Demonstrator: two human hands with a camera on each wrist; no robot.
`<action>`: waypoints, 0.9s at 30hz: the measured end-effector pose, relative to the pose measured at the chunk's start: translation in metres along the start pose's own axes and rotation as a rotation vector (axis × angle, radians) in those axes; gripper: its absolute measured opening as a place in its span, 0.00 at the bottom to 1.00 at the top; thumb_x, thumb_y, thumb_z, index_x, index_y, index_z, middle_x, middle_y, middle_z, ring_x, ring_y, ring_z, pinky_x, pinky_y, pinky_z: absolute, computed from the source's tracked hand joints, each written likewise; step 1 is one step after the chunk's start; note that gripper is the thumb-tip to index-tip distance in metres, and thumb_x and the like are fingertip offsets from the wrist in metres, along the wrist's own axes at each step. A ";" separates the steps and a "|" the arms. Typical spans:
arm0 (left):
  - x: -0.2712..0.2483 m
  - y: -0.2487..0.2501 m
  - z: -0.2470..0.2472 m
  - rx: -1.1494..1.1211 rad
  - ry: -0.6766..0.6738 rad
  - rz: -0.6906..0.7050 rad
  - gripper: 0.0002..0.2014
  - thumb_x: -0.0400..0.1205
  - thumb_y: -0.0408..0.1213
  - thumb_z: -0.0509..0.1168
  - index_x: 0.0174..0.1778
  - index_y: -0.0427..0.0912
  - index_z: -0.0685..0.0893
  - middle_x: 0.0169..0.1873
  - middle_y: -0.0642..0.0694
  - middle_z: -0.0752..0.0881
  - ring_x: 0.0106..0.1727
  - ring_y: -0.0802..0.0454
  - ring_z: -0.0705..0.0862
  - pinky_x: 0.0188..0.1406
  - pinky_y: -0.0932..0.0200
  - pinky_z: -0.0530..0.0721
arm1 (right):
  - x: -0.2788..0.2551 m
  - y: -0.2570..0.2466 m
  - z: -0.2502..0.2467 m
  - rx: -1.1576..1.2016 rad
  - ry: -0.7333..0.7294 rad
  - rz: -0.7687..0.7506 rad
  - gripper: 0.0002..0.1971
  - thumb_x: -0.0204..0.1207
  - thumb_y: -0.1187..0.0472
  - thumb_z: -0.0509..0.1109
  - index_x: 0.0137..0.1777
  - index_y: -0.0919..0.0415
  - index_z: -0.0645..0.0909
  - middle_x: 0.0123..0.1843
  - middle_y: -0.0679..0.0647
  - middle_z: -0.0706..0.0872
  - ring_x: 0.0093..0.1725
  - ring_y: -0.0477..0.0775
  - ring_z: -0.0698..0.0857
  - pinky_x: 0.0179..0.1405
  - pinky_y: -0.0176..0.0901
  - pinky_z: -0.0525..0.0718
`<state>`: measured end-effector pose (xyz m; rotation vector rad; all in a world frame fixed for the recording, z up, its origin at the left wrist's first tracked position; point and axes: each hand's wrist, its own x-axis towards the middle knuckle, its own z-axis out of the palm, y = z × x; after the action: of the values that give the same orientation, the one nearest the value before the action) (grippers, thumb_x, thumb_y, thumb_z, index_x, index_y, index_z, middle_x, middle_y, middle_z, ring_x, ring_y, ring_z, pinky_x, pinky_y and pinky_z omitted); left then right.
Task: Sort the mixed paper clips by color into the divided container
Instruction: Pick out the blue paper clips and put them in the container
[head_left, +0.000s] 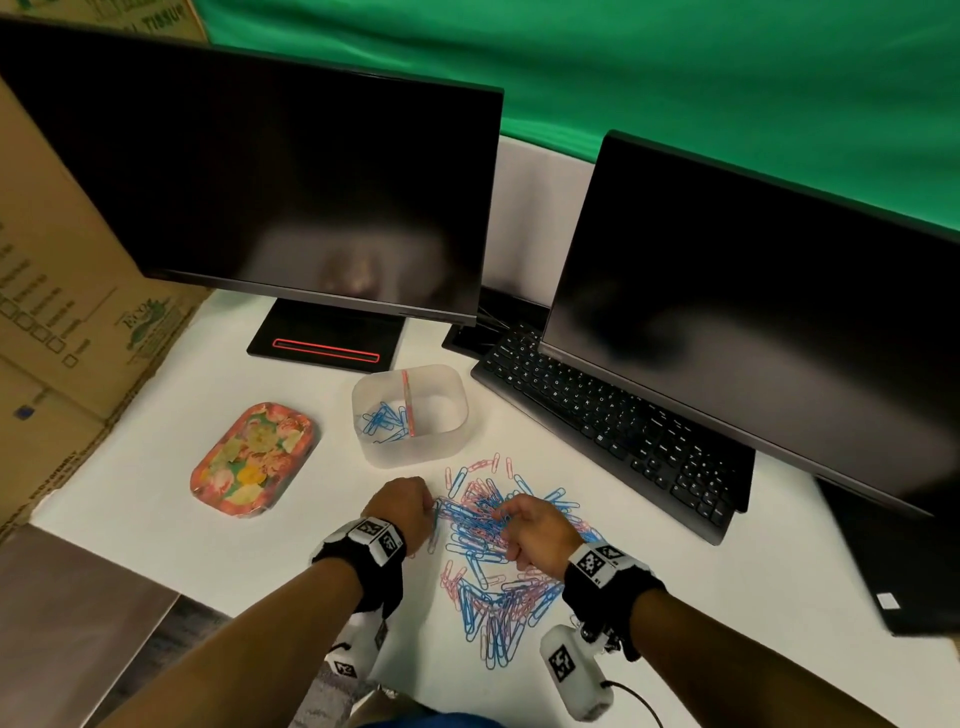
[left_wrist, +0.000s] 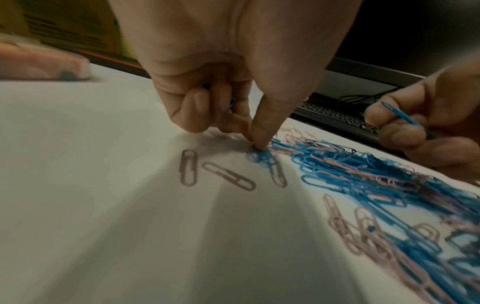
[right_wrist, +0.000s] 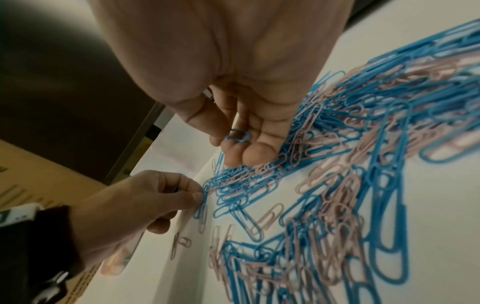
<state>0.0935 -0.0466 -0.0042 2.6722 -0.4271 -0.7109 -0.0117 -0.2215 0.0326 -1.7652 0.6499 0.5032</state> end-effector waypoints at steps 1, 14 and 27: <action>0.001 -0.001 -0.001 0.018 -0.009 0.000 0.08 0.81 0.41 0.62 0.49 0.43 0.83 0.53 0.42 0.86 0.56 0.43 0.83 0.52 0.56 0.79 | -0.001 -0.001 0.001 -0.038 -0.002 -0.001 0.10 0.78 0.70 0.59 0.51 0.57 0.78 0.33 0.52 0.80 0.25 0.46 0.77 0.25 0.39 0.75; -0.002 -0.018 -0.016 -0.328 0.056 -0.074 0.03 0.78 0.35 0.67 0.45 0.49 0.83 0.45 0.43 0.90 0.51 0.44 0.87 0.51 0.60 0.82 | -0.002 -0.002 0.041 -0.970 -0.035 -0.116 0.11 0.78 0.65 0.66 0.58 0.65 0.82 0.58 0.62 0.86 0.58 0.63 0.85 0.56 0.47 0.83; -0.009 -0.028 -0.032 -1.130 -0.193 -0.342 0.13 0.82 0.33 0.56 0.42 0.38 0.87 0.29 0.46 0.75 0.26 0.53 0.62 0.24 0.63 0.58 | -0.005 0.000 0.042 -1.110 -0.063 -0.316 0.20 0.74 0.74 0.67 0.66 0.64 0.74 0.66 0.63 0.78 0.61 0.65 0.83 0.58 0.51 0.81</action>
<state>0.1086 -0.0100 0.0143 1.6034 0.3377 -0.9317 -0.0157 -0.1804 0.0238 -2.8020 -0.0282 0.7668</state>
